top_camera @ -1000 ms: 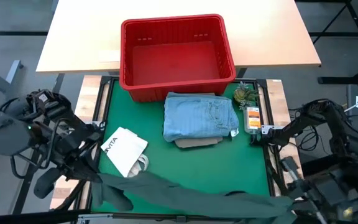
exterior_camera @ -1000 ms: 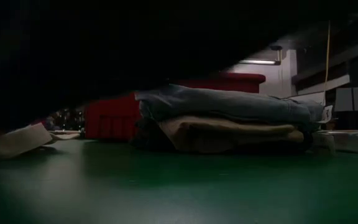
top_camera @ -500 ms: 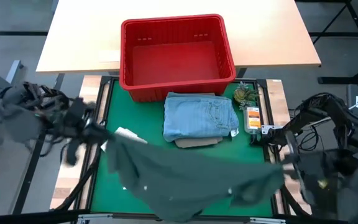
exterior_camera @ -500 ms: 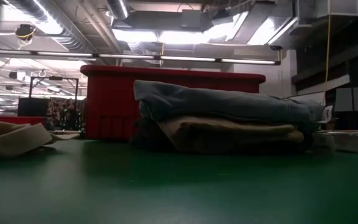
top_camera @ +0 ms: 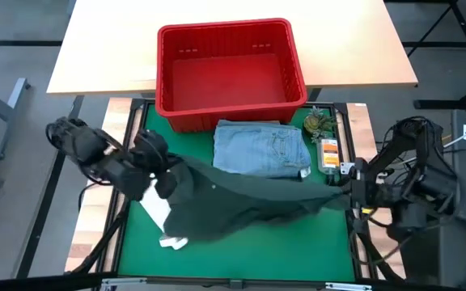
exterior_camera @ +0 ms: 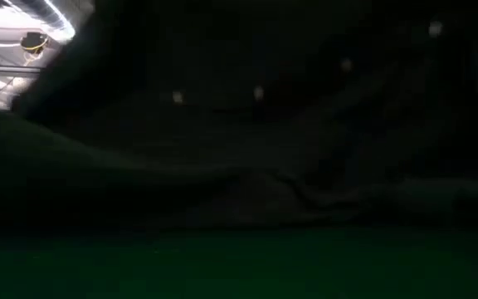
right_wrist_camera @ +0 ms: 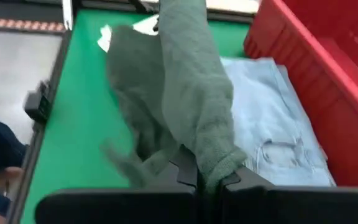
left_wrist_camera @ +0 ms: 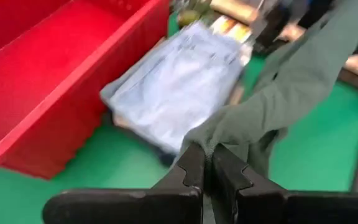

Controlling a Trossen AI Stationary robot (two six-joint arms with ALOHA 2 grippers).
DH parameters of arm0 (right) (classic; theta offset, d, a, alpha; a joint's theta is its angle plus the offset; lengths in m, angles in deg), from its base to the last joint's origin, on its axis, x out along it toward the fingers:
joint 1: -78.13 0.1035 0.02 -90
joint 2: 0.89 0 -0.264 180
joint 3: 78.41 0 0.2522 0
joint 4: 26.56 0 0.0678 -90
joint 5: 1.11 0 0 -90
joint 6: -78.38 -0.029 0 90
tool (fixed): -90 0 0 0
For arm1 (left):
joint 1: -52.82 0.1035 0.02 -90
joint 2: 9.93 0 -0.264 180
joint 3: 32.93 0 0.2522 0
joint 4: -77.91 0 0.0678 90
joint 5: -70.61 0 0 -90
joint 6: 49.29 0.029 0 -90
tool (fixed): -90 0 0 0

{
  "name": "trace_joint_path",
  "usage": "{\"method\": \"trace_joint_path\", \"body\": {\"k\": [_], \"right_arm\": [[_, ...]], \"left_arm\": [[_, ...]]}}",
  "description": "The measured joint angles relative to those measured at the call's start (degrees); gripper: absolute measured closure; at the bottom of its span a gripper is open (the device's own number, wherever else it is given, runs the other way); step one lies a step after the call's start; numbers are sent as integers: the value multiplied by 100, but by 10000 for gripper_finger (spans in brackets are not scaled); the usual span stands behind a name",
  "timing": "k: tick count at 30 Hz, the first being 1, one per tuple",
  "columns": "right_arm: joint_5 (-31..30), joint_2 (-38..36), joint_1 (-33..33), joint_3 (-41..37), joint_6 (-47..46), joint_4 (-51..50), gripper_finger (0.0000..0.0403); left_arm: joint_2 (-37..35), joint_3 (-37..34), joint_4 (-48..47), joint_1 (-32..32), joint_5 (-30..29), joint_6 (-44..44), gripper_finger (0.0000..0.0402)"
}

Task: Fold laundry
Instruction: Fold the green polo shirt

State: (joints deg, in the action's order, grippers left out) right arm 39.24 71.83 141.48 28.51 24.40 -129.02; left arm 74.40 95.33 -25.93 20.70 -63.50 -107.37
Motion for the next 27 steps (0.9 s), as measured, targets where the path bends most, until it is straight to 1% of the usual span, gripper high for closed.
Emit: {"method": "trace_joint_path", "body": {"k": [4, 8, 14, 20, 27], "right_arm": [[407, -240, -310, -718, -293, -116, 402], [725, -467, -658, -1349, -377, -134, 402], [873, -674, -1259, -1990, -407, -129, 402], [833, -694, -2026, -2403, 196, -120, 402], [531, -694, -3191, -2694, 1117, -131, 402]], "left_arm": [[-15, -656, 8, 335, 197, 10, 400], [-8, -1261, 7, 630, 222, 10, 400], [-10, -2023, 9, 1054, 166, 12, 400], [-11, -2679, 18, 1435, 157, 8, 397], [-11, -3333, 162, 1848, 157, 13, 396]]}}
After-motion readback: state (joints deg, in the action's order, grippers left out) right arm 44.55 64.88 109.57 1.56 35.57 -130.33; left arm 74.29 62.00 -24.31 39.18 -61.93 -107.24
